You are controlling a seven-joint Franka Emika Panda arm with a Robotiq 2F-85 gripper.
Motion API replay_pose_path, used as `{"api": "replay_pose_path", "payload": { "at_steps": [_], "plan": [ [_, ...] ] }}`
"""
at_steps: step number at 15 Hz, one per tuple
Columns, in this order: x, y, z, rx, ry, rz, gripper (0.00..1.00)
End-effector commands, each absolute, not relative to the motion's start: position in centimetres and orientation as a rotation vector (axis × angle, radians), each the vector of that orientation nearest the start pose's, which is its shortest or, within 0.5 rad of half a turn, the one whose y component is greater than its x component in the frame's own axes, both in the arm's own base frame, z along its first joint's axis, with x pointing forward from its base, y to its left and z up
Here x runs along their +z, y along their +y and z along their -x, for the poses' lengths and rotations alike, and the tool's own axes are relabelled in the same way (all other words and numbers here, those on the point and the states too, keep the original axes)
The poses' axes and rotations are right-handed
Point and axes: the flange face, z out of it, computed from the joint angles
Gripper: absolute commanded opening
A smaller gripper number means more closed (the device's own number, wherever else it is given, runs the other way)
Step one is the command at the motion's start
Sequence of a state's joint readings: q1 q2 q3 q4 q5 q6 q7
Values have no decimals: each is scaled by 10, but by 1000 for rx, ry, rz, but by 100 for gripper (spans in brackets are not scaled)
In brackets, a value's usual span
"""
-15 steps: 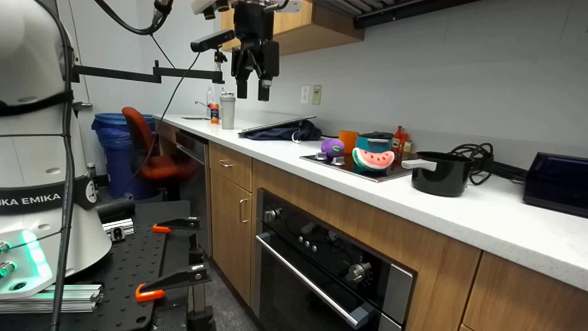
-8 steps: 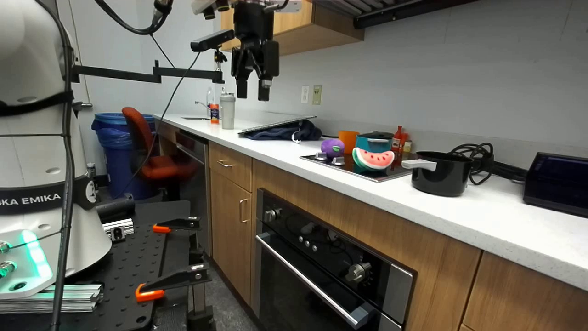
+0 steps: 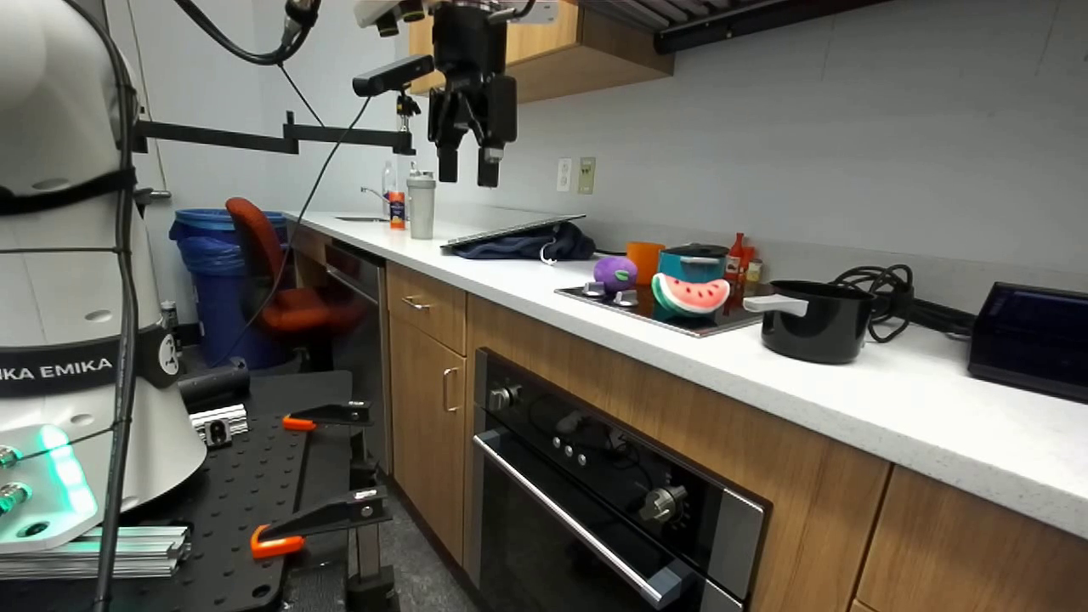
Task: Put the watermelon plushie inside the little pot and close the lid
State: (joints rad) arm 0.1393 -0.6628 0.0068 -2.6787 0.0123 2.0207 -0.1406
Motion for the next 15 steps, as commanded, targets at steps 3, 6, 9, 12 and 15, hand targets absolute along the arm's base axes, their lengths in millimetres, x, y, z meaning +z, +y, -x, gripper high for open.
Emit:
{"api": "replay_pose_path", "payload": {
  "at_steps": [3,6,9,12,15],
  "plan": [
    [436,50,-338,-6,-437,3104,100],
    [436,50,-338,-6,-437,3104,100],
    [436,50,-338,-6,-437,3104,100],
    [436,50,-338,-6,-437,3104,100],
    [433,46,-343,-11,-447,3105,100]
  ]
}}
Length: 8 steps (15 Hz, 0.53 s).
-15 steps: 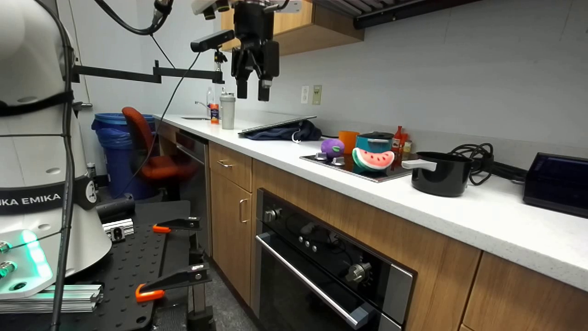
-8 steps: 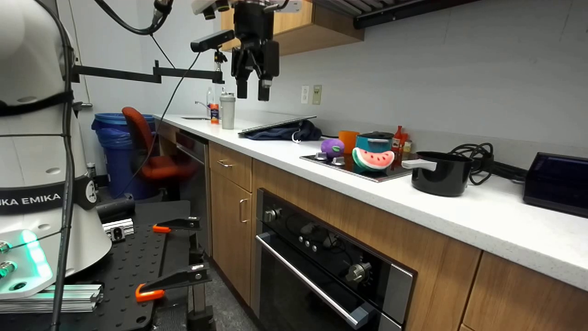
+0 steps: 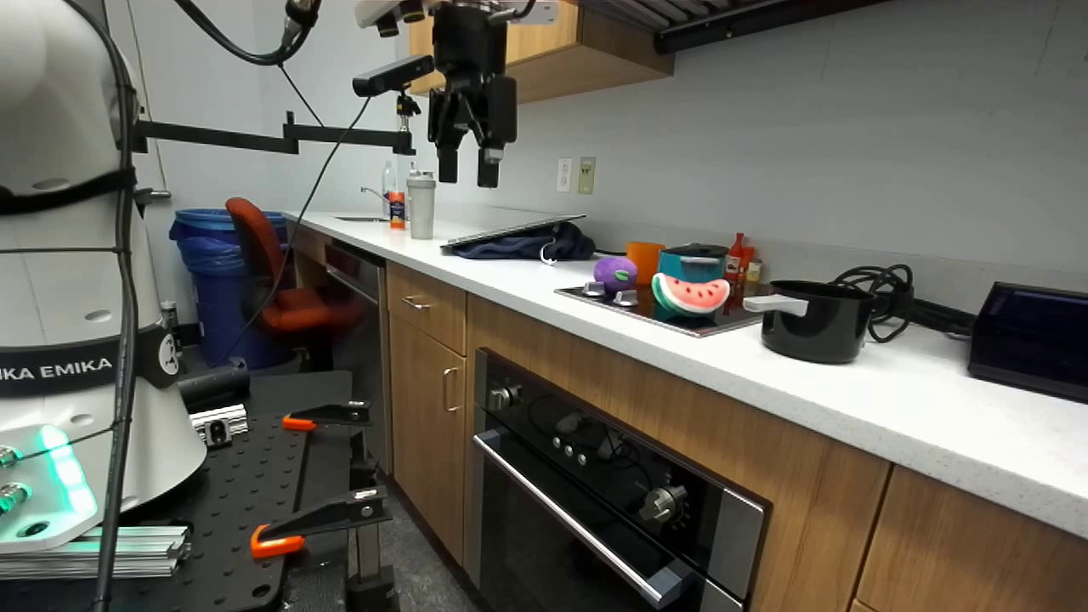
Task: Put the watermelon plushie inside the little pot and close the lid
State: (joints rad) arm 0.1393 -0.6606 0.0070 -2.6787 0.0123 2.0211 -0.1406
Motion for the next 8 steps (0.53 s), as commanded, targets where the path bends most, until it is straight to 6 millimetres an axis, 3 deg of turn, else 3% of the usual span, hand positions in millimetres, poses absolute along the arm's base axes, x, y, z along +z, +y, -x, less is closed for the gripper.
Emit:
{"api": "replay_pose_path", "payload": {
  "at_steps": [1,8],
  "plan": [
    [431,45,-346,-13,-450,3108,100],
    [418,36,-374,-120,-444,3150,100]
  ]
}}
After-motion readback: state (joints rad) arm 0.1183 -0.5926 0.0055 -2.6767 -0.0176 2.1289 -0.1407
